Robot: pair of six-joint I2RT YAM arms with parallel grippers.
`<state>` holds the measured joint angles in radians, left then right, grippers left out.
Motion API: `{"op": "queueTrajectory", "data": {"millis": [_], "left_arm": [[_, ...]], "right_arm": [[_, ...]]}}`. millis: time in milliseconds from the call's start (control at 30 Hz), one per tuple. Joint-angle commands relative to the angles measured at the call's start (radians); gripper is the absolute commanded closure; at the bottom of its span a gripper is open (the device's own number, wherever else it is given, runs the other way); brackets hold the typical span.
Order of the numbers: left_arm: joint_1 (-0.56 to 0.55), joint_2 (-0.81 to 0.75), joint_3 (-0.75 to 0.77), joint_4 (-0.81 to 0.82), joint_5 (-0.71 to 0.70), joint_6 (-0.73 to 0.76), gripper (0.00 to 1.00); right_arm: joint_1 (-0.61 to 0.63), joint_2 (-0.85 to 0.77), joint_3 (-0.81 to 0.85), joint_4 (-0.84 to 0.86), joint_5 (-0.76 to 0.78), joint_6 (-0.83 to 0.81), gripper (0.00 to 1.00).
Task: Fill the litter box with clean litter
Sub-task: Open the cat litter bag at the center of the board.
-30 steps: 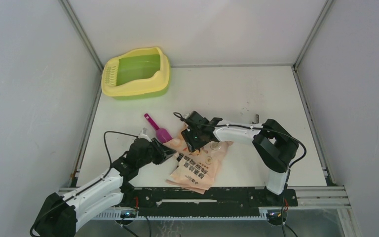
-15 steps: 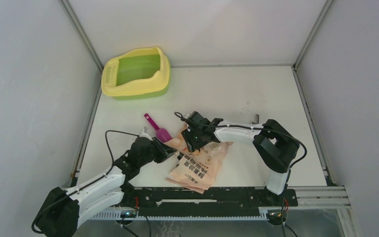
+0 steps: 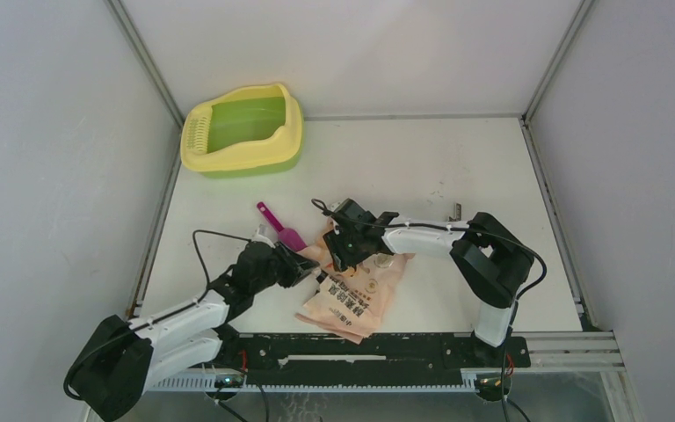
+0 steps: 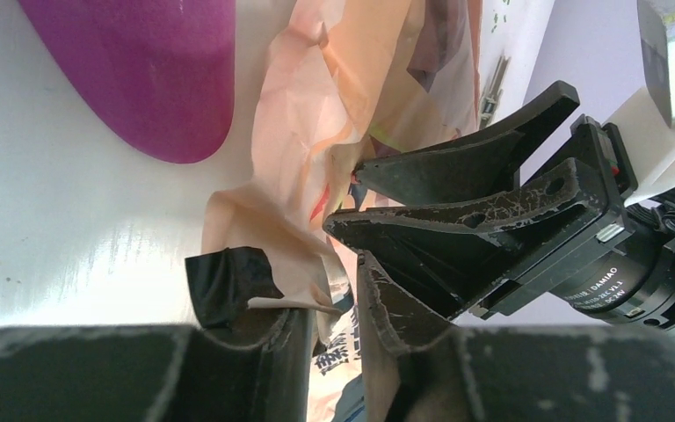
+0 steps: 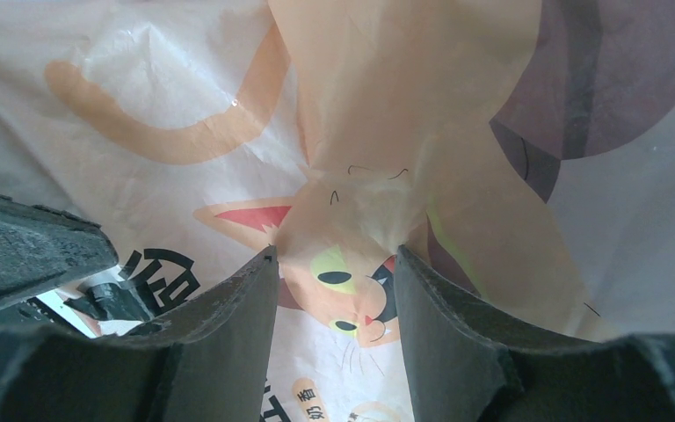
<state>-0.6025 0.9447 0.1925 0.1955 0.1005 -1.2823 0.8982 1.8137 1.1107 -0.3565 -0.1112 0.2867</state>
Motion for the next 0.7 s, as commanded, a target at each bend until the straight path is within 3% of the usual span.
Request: {"op": "queueTrajectory", "data": {"millis": [0,200,333,467,667], "left_arm": [[-0.008,0.028,0.037,0.082,-0.013,-0.009,0.69],[-0.012,0.044,0.046,0.091,-0.018,-0.006,0.69],[-0.013,0.059,0.059,0.091,-0.009,0.007,0.78],[-0.013,0.086,0.081,0.085,0.011,0.026,0.99],[-0.015,0.083,0.137,-0.04,0.03,0.085,1.0]], "right_arm": [[0.008,0.023,-0.041,0.001,-0.044,0.026,0.42],[0.008,0.022,-0.053,0.013,-0.051,0.028,0.42],[0.008,0.024,-0.056,0.017,-0.058,0.027,0.43],[0.008,0.009,-0.057,0.005,-0.06,0.025,0.43],[-0.001,-0.098,-0.057,-0.075,0.01,0.01,0.33]]}}
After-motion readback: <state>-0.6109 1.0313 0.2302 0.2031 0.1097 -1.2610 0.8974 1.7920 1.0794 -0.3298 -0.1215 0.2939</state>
